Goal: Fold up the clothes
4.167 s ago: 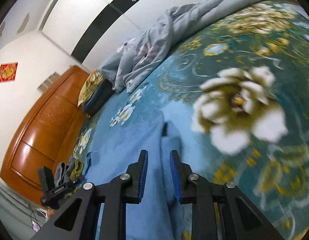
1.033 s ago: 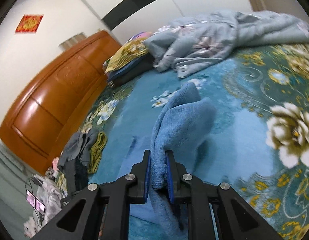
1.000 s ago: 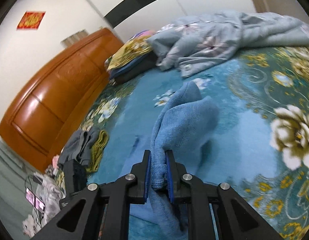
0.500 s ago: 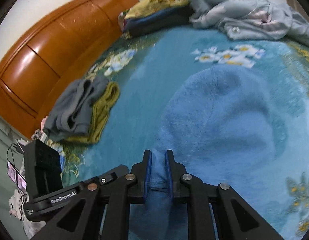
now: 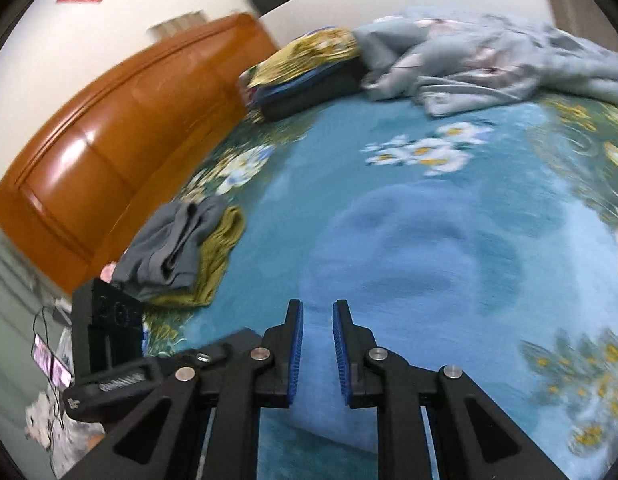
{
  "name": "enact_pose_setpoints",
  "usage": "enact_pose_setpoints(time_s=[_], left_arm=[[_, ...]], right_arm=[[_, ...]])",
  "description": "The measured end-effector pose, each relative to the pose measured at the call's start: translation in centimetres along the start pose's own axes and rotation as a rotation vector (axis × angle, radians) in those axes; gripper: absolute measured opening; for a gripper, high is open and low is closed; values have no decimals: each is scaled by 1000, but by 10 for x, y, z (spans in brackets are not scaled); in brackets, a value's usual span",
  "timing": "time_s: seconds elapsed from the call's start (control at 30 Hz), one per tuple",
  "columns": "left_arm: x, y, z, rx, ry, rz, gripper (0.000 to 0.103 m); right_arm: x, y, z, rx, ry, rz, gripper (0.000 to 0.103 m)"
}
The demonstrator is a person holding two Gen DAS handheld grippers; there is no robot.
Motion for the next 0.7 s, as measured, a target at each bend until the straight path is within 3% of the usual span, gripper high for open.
enact_pose_setpoints(time_s=[0.1,0.23,0.27,0.3,0.33,0.53,0.7], left_arm=[[-6,9,15,-9,-43,10,40],[-15,8,27,41,-61,30,38],[-16,7,26,42,-49,26,35],[-17,6,24,45,-38,17,16],[-17,3,22,55,-30,12,7],[-13,4,-8,40,64,29,4],[-20,-30,-23,127,55,12,4]], right_arm=[[-3,28,-13,-21,6,62,18],[-7,57,-25,-33,22,136,18],[-8,62,-27,-32,23,149,18],[-9,65,-29,-30,25,158,18],[-9,68,-30,-29,26,164,18],[-13,72,-32,-2,31,173,18],[-22,75,-29,19,18,174,18]])
Point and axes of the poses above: each gripper's, at about its wrist camera, not at the fingertips, and z roughly the way its jaws point, y to its right, x to its top, the point moved 10 cm from there along z, roughly the way its jaws point, and after that the axes turned 8 degrees about z, right-handed, at the moved point
